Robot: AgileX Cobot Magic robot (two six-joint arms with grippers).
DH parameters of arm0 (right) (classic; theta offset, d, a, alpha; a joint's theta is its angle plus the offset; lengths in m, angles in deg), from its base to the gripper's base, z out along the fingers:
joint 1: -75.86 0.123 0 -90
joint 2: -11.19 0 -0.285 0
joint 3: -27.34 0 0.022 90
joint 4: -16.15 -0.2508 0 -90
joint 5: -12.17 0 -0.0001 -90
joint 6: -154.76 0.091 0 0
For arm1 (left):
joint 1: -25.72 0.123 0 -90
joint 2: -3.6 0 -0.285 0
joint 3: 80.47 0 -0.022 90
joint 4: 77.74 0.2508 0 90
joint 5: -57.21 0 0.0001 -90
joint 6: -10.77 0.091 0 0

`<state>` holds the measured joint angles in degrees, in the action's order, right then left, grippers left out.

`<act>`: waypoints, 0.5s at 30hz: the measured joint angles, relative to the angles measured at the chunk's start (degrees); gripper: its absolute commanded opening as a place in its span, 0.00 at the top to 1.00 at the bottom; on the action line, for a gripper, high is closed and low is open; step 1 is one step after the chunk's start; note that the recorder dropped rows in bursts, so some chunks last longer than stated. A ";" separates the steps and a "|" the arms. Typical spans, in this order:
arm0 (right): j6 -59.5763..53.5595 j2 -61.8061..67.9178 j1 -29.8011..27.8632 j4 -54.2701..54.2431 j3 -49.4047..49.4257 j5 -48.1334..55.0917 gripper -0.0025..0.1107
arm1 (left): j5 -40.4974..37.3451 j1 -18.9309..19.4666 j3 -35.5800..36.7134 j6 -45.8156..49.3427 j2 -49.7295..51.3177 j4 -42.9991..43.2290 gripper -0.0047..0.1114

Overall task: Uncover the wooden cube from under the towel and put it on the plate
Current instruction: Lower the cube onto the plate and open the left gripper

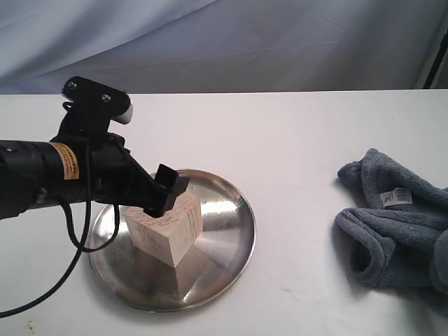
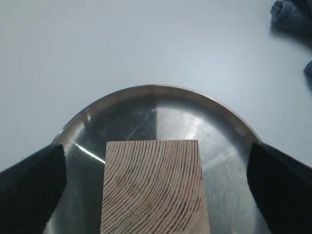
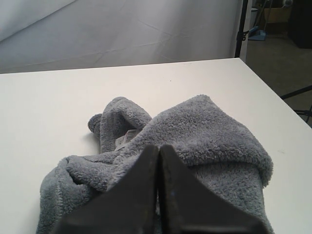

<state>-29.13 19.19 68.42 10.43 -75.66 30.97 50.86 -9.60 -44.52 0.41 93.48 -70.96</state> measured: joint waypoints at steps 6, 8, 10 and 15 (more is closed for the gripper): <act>0.00 0.00 0.00 0.00 0.00 0.00 0.98 | -4.38 -0.40 -3.14 0.45 -1.64 0.00 0.92; 0.00 0.00 0.00 0.00 0.00 0.00 0.98 | -8.18 -1.39 -5.46 3.57 -1.74 0.00 0.95; 0.00 0.00 0.00 0.00 0.00 0.00 0.98 | -12.16 -2.75 -8.24 8.92 -1.74 0.00 0.96; 0.00 0.00 0.00 0.00 0.00 0.00 0.98 | -22.41 -6.24 -14.52 16.68 -1.74 0.00 0.96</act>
<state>-29.13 19.19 68.42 10.43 -75.66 30.97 28.45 -15.84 -59.04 17.09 91.74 -70.96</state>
